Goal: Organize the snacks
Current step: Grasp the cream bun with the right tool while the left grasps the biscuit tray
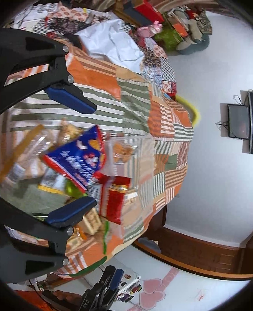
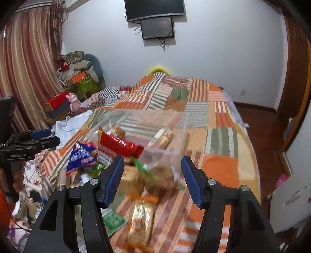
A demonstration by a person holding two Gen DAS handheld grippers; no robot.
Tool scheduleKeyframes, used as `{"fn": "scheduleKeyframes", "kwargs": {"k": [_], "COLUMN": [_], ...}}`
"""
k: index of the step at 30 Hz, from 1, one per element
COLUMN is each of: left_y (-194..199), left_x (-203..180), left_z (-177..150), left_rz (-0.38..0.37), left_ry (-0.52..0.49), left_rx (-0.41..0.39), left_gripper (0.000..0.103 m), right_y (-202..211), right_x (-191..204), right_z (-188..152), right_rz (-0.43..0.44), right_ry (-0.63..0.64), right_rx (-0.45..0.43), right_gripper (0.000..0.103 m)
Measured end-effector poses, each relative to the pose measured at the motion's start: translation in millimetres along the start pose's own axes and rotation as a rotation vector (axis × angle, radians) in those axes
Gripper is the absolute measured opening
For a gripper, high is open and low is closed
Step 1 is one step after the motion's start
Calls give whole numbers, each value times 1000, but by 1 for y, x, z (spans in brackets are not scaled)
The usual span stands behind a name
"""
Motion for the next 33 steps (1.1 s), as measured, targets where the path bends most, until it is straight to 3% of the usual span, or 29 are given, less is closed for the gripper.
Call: {"fn": "scheduleKeyframes", "kwargs": {"k": [24, 31, 33], "left_y": [-11, -9, -8], "left_x": [11, 30, 34], "left_z": [-114, -125, -126], "left_rz": [19, 3, 16], "left_ry": [75, 156, 162], "left_rx": [223, 220, 211], "left_gripper": [88, 88, 84], "right_y": [-8, -16, -17], "right_x": [7, 11, 11], "right_z": [-94, -104, -104], "right_rz": [12, 27, 29], "right_ry": [-84, -79, -81], "right_rx": [205, 234, 233], "right_gripper": [57, 57, 51]}}
Point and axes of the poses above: each gripper's, at about its wrist camera, not at the fingertips, and y roughly against the way its jaws point, x to its left, z to its top, the point moved 6 cm from there along -y, roughly the way its jaws point, and after that the axes turned 12 degrees about -x, right-handed, at the moved point
